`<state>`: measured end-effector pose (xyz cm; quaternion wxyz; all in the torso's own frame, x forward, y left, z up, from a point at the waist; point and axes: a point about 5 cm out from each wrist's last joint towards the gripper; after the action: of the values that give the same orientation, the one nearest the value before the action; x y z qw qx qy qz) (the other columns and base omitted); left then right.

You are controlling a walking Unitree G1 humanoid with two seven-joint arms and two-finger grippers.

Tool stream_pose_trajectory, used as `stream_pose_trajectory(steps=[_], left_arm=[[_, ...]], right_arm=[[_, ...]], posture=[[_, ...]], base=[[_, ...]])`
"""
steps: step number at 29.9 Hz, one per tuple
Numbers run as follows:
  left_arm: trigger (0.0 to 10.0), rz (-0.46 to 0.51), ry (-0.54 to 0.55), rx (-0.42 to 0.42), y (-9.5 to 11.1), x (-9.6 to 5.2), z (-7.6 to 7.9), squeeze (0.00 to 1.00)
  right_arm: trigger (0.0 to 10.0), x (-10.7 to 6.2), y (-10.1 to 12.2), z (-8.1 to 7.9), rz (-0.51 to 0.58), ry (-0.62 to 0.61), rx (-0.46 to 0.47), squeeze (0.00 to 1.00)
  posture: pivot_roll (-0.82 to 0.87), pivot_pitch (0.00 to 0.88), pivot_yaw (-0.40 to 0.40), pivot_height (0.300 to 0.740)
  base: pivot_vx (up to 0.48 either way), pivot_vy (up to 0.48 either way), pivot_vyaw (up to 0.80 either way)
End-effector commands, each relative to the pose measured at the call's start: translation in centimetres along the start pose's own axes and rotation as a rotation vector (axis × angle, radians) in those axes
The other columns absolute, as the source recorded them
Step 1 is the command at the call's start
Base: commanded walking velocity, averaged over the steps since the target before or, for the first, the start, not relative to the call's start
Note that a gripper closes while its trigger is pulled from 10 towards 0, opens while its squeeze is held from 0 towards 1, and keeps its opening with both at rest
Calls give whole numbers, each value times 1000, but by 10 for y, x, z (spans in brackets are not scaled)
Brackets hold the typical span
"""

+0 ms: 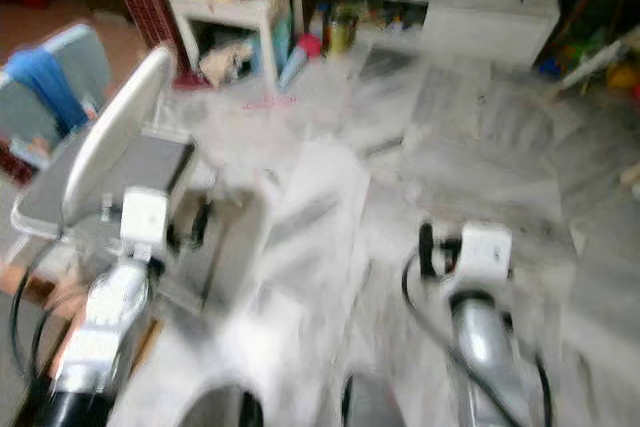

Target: Restocking fridge

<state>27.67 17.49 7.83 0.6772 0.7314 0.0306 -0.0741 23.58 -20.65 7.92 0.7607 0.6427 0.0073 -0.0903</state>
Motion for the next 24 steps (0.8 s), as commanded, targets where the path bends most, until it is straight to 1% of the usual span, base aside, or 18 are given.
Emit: stream_pose_trajectory(steps=[1, 3, 4, 5, 6, 8, 9, 10, 11, 12, 14, 15, 17, 19, 20, 23, 24], left_arm=[[10000, 12, 4, 9, 2, 1, 1, 0], [10000, 12, 6, 5, 3, 2, 0, 0], [10000, 16, 10, 7, 3, 2, 1, 0], [10000, 18, 11, 9, 2, 2, 1, 0], [10000, 27, 11, 11, 2, 2, 2, 0], [10000, 43, 8, 5, 4, 1, 4, 0], [10000, 46, 4, -3, 4, 1, 5, 0], [10000, 44, -3, -29, 4, 0, 6, 0], [10000, 44, -3, -29, 4, 0, 6, 0], [10000, 45, 9, -22, 3, -1, 5, 0], [10000, 21, 21, -23, -1, -3, 4, 0], [10000, 8, 9, -1, -6, -7, 4, 0], [10000, -3, 0, -5, -9, -10, 5, 0], [10000, -38, -8, -29, -18, -17, 8, 0], [10000, -38, -8, -29, -18, -17, 8, 0], [10000, -39, -8, -35, -21, -19, 11, 0], [10000, -26, -13, -35, -19, -19, 12, 0]], right_arm=[[10000, 2, 2, 1, -1, -10, -29, 0], [10000, 3, 3, 1, 1, -13, -38, 0], [10000, 5, 3, -1, 9, -17, -60, 0], [10000, 5, 3, -3, 12, -4, -46, 0], [10000, 6, 2, -7, 18, 17, 1, 0], [10000, 6, 3, -8, 28, 9, 10, 0], [10000, 7, 3, -8, 37, 2, 8, 0], [10000, 7, 2, -8, 27, -3, 11, 0], [10000, 7, 2, -8, 27, -3, 11, 0], [10000, 5, 2, -9, 24, 21, -34, 0], [10000, 3, 1, -11, 20, 56, -15, 0], [10000, -2, -1, -8, 15, 50, -13, 0], [10000, -4, -3, -6, 14, 45, -19, 0], [10000, -9, -10, 0, -17, 27, -47, 0], [10000, -9, -10, 0, -17, 27, -47, 0], [10000, -12, -16, 3, -62, 0, -81, 0], [10000, -13, -17, 2, -62, 0, -50, 0]], posture=[[-30, 123, 54, 740], [-31, 126, 53, 740], [-26, 124, 52, 740], [-26, 124, 52, 740], [-23, 117, 51, 740], [-23, 123, 49, 740], [-23, 123, 49, 740], [-20, 120, 45, 740], [-20, 120, 45, 740], [-18, 120, 44, 740], [-18, 121, 44, 740], [-21, 126, 43, 740], [-21, 125, 41, 740], [-19, 119, 30, 740], [-19, 119, 30, 740], [-13, 101, 8, 740], [-12, 98, 4, 740]], base=[[-315, 364, 0], [-317, 364, 0], [-319, 364, 0], [-315, 364, 0], [-315, 364, 0], [-277, 398, 0], [0, 442, 0], [0, 454, 0], [0, 454, 0], [0, 461, 0], [0, 461, 0], [0, 450, 0], [0, 450, 0], [0, 439, 0], [0, 439, 0], [-80, 425, 0], [0, 0, 0]])
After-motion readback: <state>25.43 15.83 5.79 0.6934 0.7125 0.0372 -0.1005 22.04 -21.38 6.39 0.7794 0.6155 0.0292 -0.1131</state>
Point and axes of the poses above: a point about 5 cm out from each wrist's last joint towards the gripper, its own x axis pointing out of the wrist towards the gripper, its own y axis along the axis of the wrist's last joint, z = x × y, and after that the axes turned 7 degrees about -x, right-handed
